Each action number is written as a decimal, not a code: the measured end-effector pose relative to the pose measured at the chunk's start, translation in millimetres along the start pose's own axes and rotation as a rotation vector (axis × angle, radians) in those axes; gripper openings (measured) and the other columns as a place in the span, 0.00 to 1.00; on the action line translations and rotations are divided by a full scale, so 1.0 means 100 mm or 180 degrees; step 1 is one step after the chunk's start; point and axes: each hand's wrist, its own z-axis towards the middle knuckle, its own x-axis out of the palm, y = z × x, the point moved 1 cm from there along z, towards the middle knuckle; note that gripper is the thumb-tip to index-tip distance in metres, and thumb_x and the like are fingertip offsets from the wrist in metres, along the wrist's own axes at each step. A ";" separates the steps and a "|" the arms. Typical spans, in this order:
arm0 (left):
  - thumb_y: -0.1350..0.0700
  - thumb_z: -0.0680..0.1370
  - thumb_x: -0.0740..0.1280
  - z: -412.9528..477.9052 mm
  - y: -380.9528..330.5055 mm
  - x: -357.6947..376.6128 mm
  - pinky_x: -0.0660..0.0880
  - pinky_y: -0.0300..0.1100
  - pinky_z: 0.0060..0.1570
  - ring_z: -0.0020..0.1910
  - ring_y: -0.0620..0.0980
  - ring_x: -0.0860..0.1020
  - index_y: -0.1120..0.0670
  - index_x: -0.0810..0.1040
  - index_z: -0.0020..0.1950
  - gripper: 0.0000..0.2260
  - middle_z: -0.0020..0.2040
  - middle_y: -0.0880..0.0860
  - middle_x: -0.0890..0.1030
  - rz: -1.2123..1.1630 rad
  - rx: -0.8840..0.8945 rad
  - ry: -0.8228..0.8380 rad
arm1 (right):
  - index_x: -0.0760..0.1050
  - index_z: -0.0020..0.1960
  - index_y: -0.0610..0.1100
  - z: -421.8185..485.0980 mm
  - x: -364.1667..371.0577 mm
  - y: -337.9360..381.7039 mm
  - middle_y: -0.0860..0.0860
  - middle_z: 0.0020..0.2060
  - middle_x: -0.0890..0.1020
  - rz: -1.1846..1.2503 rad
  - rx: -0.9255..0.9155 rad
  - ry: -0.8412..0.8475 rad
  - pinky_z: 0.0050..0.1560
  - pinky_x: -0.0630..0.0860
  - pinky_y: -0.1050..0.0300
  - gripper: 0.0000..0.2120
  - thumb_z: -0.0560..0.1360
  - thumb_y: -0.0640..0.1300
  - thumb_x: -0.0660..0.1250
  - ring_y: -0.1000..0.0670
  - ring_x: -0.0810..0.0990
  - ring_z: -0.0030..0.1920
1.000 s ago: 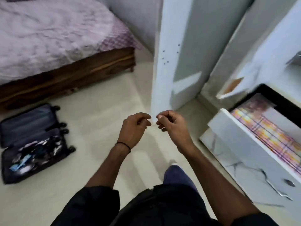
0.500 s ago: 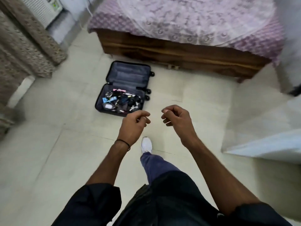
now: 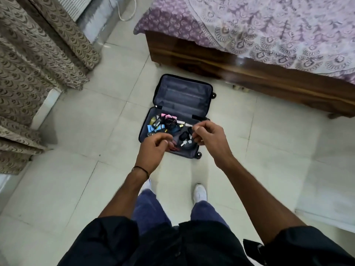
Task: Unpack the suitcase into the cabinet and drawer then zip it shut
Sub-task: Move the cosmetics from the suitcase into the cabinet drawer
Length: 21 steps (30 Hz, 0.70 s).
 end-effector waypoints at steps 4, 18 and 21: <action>0.67 0.79 0.60 0.66 0.13 -0.44 0.72 0.26 0.35 0.37 0.40 0.80 0.60 0.81 0.54 0.11 0.43 0.56 0.84 0.0125 -0.0059 0.0411 | 0.79 0.50 0.35 0.39 0.51 0.13 0.45 0.37 0.83 0.0109 0.0229 -0.0330 0.35 0.75 0.65 0.07 0.80 0.38 0.64 0.55 0.79 0.34; 0.65 0.79 0.60 2.08 0.28 -1.09 0.78 0.41 0.43 0.40 0.49 0.82 0.58 0.82 0.51 0.11 0.41 0.53 0.85 0.0597 -0.0070 0.1162 | 0.80 0.49 0.36 1.21 1.17 0.16 0.46 0.36 0.83 0.0259 0.0857 -0.0885 0.37 0.74 0.59 0.08 0.79 0.38 0.64 0.51 0.78 0.35; 0.66 0.79 0.60 2.32 0.64 -1.05 0.80 0.43 0.49 0.40 0.48 0.82 0.59 0.82 0.51 0.11 0.41 0.54 0.84 0.0611 -0.0267 0.1121 | 0.79 0.50 0.34 1.51 1.20 -0.21 0.47 0.35 0.82 0.0194 0.1027 -0.0754 0.37 0.74 0.59 0.08 0.79 0.38 0.63 0.51 0.78 0.34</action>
